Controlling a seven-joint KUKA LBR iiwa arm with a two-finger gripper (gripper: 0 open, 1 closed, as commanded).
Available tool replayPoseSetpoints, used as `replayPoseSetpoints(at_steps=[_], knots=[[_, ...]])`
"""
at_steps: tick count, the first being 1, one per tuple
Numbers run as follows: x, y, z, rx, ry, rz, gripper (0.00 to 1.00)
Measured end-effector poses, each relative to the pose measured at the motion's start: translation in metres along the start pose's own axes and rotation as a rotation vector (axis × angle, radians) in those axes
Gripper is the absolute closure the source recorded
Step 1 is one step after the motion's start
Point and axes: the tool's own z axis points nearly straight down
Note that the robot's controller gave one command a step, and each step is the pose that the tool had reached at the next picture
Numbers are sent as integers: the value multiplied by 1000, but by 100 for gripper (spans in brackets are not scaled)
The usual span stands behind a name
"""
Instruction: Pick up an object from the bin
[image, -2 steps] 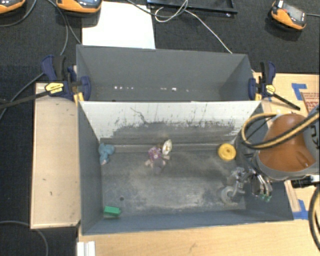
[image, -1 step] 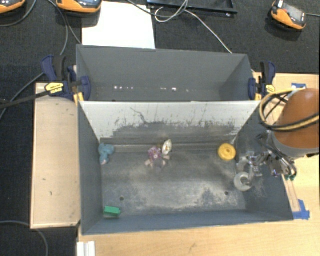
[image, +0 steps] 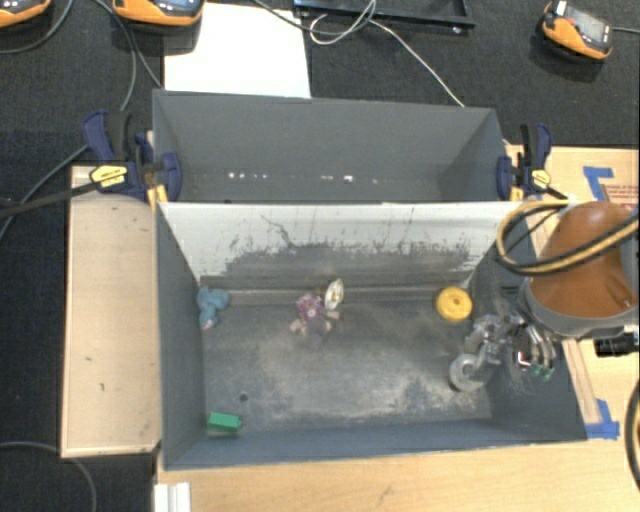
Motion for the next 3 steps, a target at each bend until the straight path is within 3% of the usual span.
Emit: replayPoseSetpoints(at_steps=[1,2,3], knots=[[6,-8,-74,0,4,-43,100],[8,-8,-100,0,-2,-34,100],[0,-6,-123,0,0,-63,100]])
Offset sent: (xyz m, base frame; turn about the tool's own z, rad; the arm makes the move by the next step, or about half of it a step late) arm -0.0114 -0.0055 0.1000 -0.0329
